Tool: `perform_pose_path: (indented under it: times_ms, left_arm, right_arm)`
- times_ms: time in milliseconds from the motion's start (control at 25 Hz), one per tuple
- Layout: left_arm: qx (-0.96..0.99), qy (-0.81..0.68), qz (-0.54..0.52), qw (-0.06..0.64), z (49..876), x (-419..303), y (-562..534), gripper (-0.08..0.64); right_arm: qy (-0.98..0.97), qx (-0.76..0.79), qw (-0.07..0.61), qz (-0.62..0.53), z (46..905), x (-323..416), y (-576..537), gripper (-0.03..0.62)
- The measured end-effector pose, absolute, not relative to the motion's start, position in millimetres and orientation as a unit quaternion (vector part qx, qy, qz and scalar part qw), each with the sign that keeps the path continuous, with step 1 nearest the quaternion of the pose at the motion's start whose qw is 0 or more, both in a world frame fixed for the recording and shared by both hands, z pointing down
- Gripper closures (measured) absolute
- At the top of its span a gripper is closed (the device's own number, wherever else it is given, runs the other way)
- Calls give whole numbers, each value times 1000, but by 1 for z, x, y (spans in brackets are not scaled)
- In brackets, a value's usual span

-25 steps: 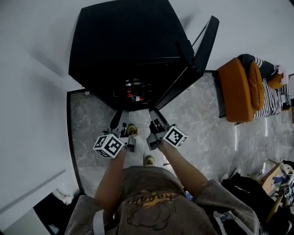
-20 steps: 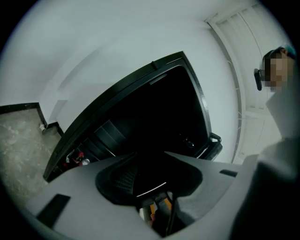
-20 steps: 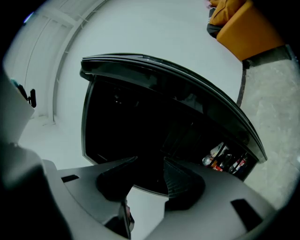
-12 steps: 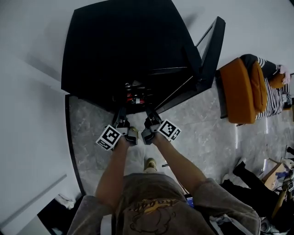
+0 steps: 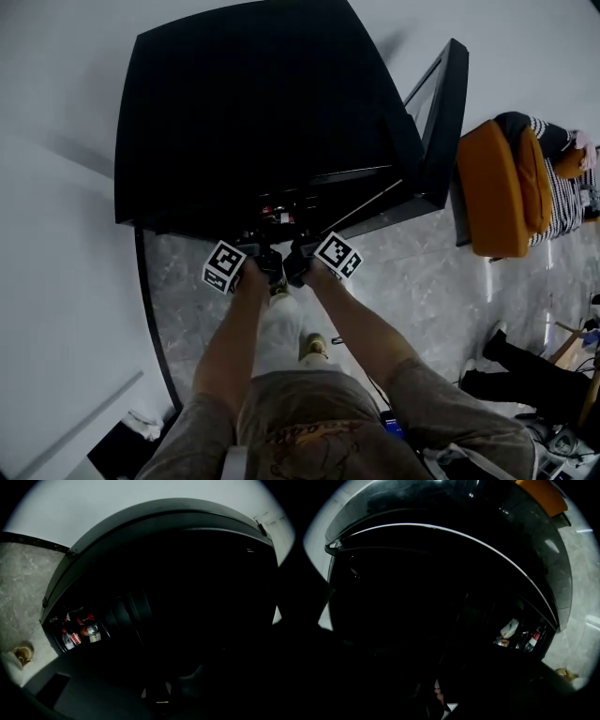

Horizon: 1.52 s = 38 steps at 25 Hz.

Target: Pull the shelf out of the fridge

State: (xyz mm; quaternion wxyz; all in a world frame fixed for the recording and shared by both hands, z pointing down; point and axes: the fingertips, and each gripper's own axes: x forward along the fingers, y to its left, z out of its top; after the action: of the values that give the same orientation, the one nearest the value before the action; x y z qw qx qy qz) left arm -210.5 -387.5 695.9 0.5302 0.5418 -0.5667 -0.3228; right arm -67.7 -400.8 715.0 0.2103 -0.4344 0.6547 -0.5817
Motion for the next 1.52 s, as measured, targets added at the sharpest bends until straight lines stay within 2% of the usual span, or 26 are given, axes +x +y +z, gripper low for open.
perform_pose_path:
  times_ms: [520,800,920,1040,1120,1280,1520]
  left_arm:
    - [467,-566,-379,563,733,-225,-428,414]
    - [458,-573,-395,554,746,-234,-441,414]
    - [463,-572,-404,544,744,-235,-446,428]
    - [473,-568,-415,531,740,-237,-451,475]
    - [479,-564,-420,525,736,-237,-453,518]
    - [481,-562,-421,525,734,-236,-453,528]
    - [477,-550,-434,531,739,-238,-445,534]
  right_arm:
    - [633,-462,219,-581,734,-71,-453,437]
    - [607,-490,247,-575,735,-61,-479,437]
    - [597,-502,249,-574,740,-56,-479,437]
    - [594,-503,252,-575,741,-55,-478,438]
    - [595,-501,258,-573,738,-55,-479,449]
    - [600,-491,275,-569,732,-55,-482,531]
    - [598,-483,281,-575,732,-54,-477,537]
